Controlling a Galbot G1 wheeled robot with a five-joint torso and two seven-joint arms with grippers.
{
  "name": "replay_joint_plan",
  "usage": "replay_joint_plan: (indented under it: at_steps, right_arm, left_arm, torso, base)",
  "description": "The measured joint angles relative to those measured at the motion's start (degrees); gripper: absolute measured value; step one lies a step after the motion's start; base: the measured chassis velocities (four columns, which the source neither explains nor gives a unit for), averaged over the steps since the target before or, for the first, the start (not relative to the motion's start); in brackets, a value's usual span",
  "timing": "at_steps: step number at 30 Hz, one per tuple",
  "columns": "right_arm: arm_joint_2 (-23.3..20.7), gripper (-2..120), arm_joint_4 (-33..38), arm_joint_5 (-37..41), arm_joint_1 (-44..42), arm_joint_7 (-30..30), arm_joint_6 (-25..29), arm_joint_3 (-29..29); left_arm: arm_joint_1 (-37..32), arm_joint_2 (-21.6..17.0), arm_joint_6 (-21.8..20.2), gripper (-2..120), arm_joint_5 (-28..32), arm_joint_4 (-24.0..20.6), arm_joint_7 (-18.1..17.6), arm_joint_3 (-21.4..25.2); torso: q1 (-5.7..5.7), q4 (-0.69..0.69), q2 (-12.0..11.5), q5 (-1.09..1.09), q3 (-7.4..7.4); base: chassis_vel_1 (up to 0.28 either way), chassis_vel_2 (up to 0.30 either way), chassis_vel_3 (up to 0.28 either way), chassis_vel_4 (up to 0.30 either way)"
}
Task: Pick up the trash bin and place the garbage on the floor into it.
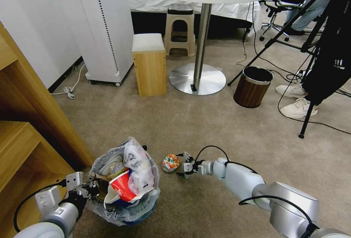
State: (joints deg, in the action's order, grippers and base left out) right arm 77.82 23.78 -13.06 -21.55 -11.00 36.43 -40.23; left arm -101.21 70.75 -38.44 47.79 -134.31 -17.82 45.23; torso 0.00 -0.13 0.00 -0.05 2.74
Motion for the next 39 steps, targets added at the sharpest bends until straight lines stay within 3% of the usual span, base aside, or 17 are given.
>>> replay_joint_plan:
  at_steps: [36, 39]
  right_arm:
    - [1.76, 100, -0.12, -4.71, -0.52, 8.13, -2.23, -0.38]
    - [1.71, 92, 0.1, -4.73, -0.69, 8.14, -2.23, -0.38]
  left_arm:
    - [0.13, 1.47, 0.93, 0, -1.15, -0.24, 1.17, -0.41]
    - [0.3, 1.45, 0.94, 0, -1.13, -0.21, 1.21, -0.49]
  torso:
    - [0.0, 0.0, 0.0, 0.0, 0.0]
    - [0.0, 0.0, 0.0, 0.01, 0.0]
  base:
    - [0.0, 0.0, 0.0, 0.0]
    - [0.0, 0.0, 0.0, 0.0]
